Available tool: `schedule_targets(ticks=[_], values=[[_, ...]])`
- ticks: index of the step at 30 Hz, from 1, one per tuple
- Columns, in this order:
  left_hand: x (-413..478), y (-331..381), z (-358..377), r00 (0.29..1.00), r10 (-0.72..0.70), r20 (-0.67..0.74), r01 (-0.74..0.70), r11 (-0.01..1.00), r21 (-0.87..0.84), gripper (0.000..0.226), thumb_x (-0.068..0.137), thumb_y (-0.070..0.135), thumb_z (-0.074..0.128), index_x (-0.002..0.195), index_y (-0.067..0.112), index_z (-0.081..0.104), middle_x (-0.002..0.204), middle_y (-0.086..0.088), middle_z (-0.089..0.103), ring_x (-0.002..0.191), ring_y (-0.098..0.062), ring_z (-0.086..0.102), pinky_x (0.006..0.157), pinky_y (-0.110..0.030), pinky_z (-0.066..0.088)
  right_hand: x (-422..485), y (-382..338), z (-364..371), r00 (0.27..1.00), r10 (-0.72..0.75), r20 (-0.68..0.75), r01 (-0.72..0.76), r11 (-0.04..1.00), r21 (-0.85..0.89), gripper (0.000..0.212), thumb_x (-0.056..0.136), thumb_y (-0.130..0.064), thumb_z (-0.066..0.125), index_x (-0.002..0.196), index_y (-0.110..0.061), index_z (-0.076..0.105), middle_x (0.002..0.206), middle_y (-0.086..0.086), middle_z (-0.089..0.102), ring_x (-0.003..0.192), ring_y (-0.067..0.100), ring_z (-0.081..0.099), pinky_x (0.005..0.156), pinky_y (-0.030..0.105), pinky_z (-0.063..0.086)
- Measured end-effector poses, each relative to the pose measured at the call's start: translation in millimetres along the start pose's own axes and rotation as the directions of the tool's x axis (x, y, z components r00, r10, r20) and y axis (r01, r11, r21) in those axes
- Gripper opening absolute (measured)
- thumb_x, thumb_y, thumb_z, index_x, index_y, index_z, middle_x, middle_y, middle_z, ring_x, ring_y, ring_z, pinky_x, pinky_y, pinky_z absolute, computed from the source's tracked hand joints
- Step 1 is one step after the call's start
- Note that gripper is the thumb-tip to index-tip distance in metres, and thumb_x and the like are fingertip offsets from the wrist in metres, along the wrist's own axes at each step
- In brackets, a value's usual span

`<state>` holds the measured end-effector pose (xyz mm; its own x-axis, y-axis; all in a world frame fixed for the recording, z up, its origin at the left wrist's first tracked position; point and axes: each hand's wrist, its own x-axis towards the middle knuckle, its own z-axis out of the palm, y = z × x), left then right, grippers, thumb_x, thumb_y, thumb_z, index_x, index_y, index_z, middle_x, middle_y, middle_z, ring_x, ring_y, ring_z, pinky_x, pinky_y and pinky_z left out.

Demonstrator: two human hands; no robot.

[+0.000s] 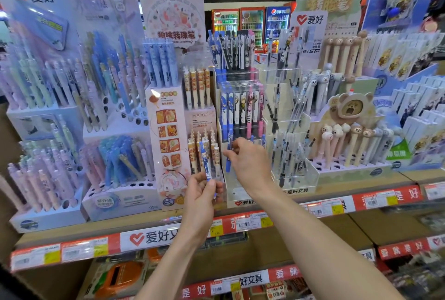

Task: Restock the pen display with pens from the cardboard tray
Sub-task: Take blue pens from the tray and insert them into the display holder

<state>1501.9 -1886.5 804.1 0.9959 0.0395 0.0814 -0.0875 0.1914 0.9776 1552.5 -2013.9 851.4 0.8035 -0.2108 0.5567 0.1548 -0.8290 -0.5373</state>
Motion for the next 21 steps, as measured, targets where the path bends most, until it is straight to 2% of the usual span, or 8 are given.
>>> schedule_targets(ticks=[3,6,11,15,17,19,21], values=[[-0.2,-2.0,-2.2,1.0,0.006,0.007,-0.007,0.999,0.034,0.017,0.103,0.014,0.051,0.119,0.021,0.048,0.091,-0.001,0.075,0.094,-0.021,0.068,0.089,-0.047,0.054,-2.7,1.6,4.4,0.998,0.022,0.05,-0.021,0.999,-0.029,0.024,0.09,-0.037,0.07,0.086,-0.014,0.064,0.078,0.005,0.07,0.076,0.028,0.065,0.068,0.041,0.054],[-2.3,0.9,-1.4,1.0,0.002,0.015,-0.003,0.999,0.046,0.019,0.103,0.013,0.052,0.118,0.023,0.049,0.097,0.0,0.078,0.098,-0.019,0.071,0.094,-0.046,0.055,-7.0,1.6,7.4,0.996,0.008,0.088,-0.003,0.998,-0.057,0.018,0.092,-0.033,0.068,0.092,-0.015,0.068,0.084,0.006,0.072,0.08,0.027,0.066,0.067,0.035,0.051],[-5.4,5.5,-1.0,1.0,0.019,0.021,-0.021,0.996,0.086,0.019,0.101,0.014,0.055,0.116,0.025,0.05,0.099,0.006,0.079,0.096,-0.01,0.072,0.096,-0.045,0.055,-10.2,0.4,11.4,0.994,0.028,0.107,-0.015,0.993,-0.12,0.02,0.095,-0.034,0.064,0.103,-0.017,0.07,0.092,0.007,0.074,0.089,0.027,0.067,0.07,0.033,0.048],[-6.8,7.9,0.0,0.999,0.024,0.026,-0.027,0.992,0.122,0.02,0.101,0.017,0.056,0.119,0.022,0.05,0.1,0.01,0.079,0.098,-0.004,0.071,0.099,-0.049,0.053,-9.3,2.0,9.8,0.992,0.048,0.118,-0.032,0.991,-0.129,0.018,0.095,-0.032,0.064,0.101,-0.016,0.07,0.091,0.004,0.073,0.078,0.021,0.059,0.065,0.029,0.041],[-6.7,8.1,0.8,0.999,0.026,0.029,-0.03,0.988,0.148,0.018,0.101,0.019,0.057,0.117,0.024,0.05,0.1,0.011,0.079,0.099,-0.003,0.07,0.099,-0.048,0.053,-9.7,3.7,10.5,0.988,0.053,0.145,-0.033,0.99,-0.136,0.02,0.094,-0.034,0.065,0.096,-0.016,0.071,0.087,0.004,0.072,0.078,0.022,0.062,0.064,0.028,0.039],[-7.9,7.7,2.0,0.999,0.035,0.038,-0.041,0.983,0.177,0.016,0.1,0.02,0.057,0.114,0.026,0.05,0.101,0.011,0.078,0.1,-0.002,0.07,0.098,-0.044,0.053,-11.7,7.9,10.7,0.983,0.078,0.165,-0.058,0.991,-0.123,0.022,0.092,-0.037,0.067,0.092,-0.016,0.072,0.083,0.004,0.072,0.081,0.024,0.067,0.064,0.029,0.041],[-8.6,7.6,3.5,0.998,0.05,0.045,-0.057,0.981,0.185,0.015,0.1,0.02,0.057,0.113,0.025,0.051,0.102,0.009,0.078,0.1,-0.003,0.07,0.094,-0.04,0.055,-15.6,12.7,3.2,0.983,0.082,0.163,-0.077,0.996,-0.035,0.021,0.093,-0.036,0.066,0.092,-0.016,0.072,0.082,0.002,0.073,0.079,0.021,0.067,0.067,0.03,0.047]])
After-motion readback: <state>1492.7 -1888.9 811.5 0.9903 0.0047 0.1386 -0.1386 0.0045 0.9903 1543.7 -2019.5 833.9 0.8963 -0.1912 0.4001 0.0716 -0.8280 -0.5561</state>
